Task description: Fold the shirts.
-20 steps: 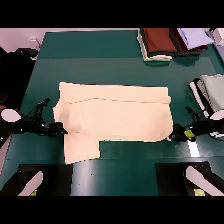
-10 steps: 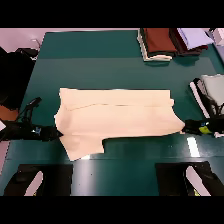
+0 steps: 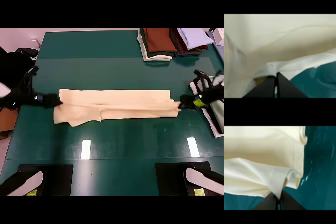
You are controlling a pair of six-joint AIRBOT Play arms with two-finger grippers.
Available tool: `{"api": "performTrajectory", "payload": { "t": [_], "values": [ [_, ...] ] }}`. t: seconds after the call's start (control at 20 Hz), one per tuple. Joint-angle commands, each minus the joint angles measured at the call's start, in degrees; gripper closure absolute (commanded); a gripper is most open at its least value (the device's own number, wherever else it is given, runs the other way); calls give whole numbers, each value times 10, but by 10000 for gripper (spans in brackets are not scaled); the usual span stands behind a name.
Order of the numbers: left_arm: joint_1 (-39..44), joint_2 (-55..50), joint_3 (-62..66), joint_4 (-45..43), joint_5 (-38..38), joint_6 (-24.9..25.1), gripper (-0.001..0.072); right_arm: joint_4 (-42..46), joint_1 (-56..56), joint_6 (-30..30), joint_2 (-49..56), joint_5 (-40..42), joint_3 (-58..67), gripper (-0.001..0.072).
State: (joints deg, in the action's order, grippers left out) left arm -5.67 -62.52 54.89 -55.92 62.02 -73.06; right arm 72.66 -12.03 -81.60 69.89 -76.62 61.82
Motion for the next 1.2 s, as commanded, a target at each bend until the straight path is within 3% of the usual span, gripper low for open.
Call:
{"api": "performTrajectory", "payload": {
  "t": [0.0,0.15,0.2,0.25,0.3,0.35,0.5,0.55,0.6,0.65,0.7,0.85,1.15],
  "values": [
    [-1,-152,98,40,-30,47,684,-1,33,-26,107,22,94,691],
    [-1,-228,157,50,-34,45,682,-28,37,-25,169,22,164,685],
    [-1,-237,168,50,-41,41,605,-47,34,-23,184,24,186,522],
    [-1,-238,177,50,-54,21,253,-70,27,-22,196,29,210,238],
    [-1,-238,188,50,-63,-5,141,-90,19,-12,205,29,230,194],
    [-1,-238,203,49,-58,-13,176,-107,9,2,209,26,245,194],
    [-1,-233,235,50,-3,-13,178,-116,-28,31,194,3,228,194],
    [-1,-233,237,50,15,-15,270,-117,-46,39,184,-3,202,180],
    [-1,-234,237,50,33,-14,537,-117,-64,48,177,-7,174,179],
    [1,-234,237,50,45,-14,680,-117,-80,57,173,-11,147,172],
    [5,-234,237,50,49,-13,684,-118,-97,65,176,-23,123,133],
    [44,-235,237,49,48,-13,684,-160,-118,104,198,-29,66,116],
    [140,-235,237,49,16,-15,684,-251,-97,138,256,12,43,117]
  ]
}}
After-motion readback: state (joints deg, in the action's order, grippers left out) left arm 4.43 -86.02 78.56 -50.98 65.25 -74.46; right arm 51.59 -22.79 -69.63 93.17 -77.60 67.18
